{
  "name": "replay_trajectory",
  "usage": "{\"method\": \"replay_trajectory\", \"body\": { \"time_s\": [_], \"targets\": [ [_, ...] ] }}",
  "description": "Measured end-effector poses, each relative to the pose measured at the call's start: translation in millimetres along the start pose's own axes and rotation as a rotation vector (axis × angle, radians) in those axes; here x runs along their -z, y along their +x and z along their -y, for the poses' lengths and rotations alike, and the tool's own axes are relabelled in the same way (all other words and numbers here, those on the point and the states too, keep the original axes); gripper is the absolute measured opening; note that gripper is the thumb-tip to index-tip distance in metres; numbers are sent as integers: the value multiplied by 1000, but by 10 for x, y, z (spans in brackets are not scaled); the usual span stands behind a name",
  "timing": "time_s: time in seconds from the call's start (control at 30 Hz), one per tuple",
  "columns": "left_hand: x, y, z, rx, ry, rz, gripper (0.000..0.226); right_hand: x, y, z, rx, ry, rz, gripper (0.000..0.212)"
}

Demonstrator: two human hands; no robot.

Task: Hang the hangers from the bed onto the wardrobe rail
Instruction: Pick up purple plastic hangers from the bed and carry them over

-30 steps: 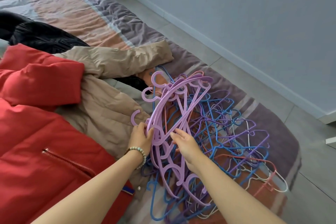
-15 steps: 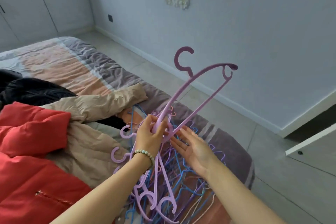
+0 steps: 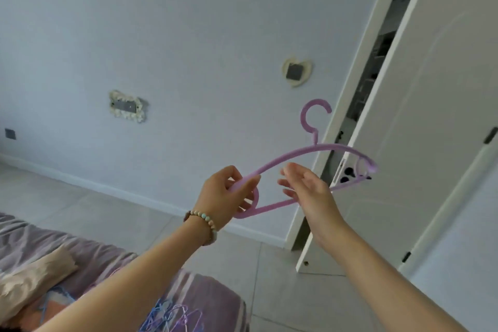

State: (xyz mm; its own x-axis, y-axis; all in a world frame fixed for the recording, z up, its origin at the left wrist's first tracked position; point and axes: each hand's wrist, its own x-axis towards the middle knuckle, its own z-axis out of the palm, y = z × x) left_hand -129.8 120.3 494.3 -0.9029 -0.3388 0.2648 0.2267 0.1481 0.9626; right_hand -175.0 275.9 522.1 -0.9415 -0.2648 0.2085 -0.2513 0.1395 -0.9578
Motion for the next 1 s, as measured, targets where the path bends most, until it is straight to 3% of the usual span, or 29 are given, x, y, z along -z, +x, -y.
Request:
{"method": "replay_trajectory", "body": {
  "time_s": [0.3, 0.6, 0.9, 1.0],
  "targets": [
    [-1567, -217, -1699, -194, -57, 470, 29, 1948, -706, 1173, 142, 158, -289, 20],
    [-3333, -971, -2881, -342, -135, 830, 28, 3818, -1918, 1693, 235, 202, -596, 26],
    [-5092, -2123, -3684, -413, -259, 914, 27, 5584, -2946, 1910, 409, 150, -929, 19],
    [-5602, -2453, -3868, -383, -316, 916, 28, 6142, -3148, 1873, 466, 45, -1041, 37]
  ]
}}
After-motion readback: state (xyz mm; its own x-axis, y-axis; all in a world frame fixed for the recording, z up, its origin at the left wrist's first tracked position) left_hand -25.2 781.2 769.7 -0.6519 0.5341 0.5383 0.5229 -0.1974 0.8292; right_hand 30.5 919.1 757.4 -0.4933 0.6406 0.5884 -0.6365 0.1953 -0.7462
